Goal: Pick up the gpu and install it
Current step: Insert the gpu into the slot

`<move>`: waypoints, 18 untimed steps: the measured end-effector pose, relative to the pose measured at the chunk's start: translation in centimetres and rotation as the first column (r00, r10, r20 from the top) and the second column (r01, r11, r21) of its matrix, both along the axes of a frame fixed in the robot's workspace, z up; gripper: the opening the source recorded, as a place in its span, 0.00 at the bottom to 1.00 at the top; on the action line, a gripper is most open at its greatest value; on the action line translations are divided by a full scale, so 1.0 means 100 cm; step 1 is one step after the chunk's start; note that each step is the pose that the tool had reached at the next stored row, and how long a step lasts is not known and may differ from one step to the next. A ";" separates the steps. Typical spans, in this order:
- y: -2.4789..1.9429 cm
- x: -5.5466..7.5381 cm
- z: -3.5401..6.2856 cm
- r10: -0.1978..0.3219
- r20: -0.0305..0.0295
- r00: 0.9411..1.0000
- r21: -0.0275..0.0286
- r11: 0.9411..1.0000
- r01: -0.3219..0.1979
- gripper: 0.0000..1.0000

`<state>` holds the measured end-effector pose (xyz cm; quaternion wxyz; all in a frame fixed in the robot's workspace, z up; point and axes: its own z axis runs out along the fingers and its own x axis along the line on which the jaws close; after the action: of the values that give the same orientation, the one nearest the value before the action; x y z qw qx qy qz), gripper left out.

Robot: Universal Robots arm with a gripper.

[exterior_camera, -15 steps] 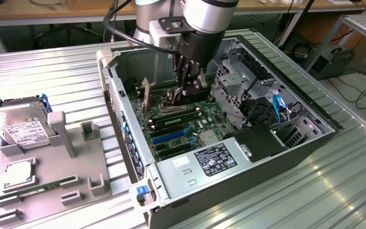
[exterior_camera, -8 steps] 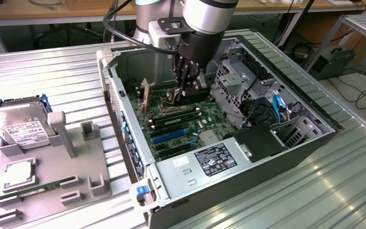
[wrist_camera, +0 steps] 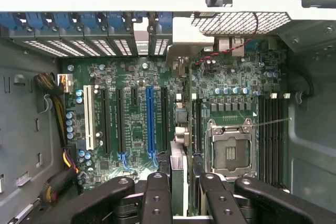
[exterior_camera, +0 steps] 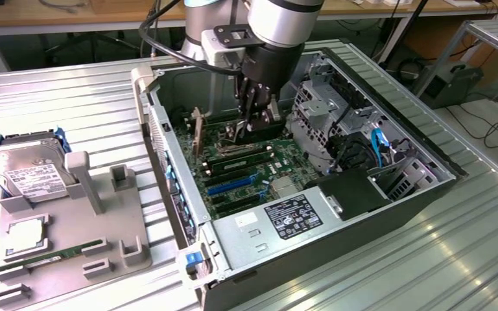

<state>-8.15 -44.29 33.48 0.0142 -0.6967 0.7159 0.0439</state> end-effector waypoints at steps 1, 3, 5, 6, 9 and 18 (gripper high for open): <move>-0.0001 0.000 -0.0001 0.000 0.000 1.000 0.000 1.000 0.000 0.26; -0.0002 0.000 -0.0003 0.000 0.000 1.000 0.000 1.000 0.000 0.26; -0.0003 -0.001 -0.0005 0.000 0.000 1.000 0.000 1.000 0.000 0.26; -0.0004 -0.001 -0.0006 0.000 0.000 1.000 0.000 1.000 0.000 0.26; -0.0005 -0.001 -0.0009 0.000 0.000 1.000 0.000 1.000 0.000 0.26; -0.0024 -0.003 -0.0019 0.000 0.000 1.000 0.000 1.000 0.000 0.26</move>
<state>-8.41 -44.54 33.29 0.0142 -0.6967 0.7159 0.0440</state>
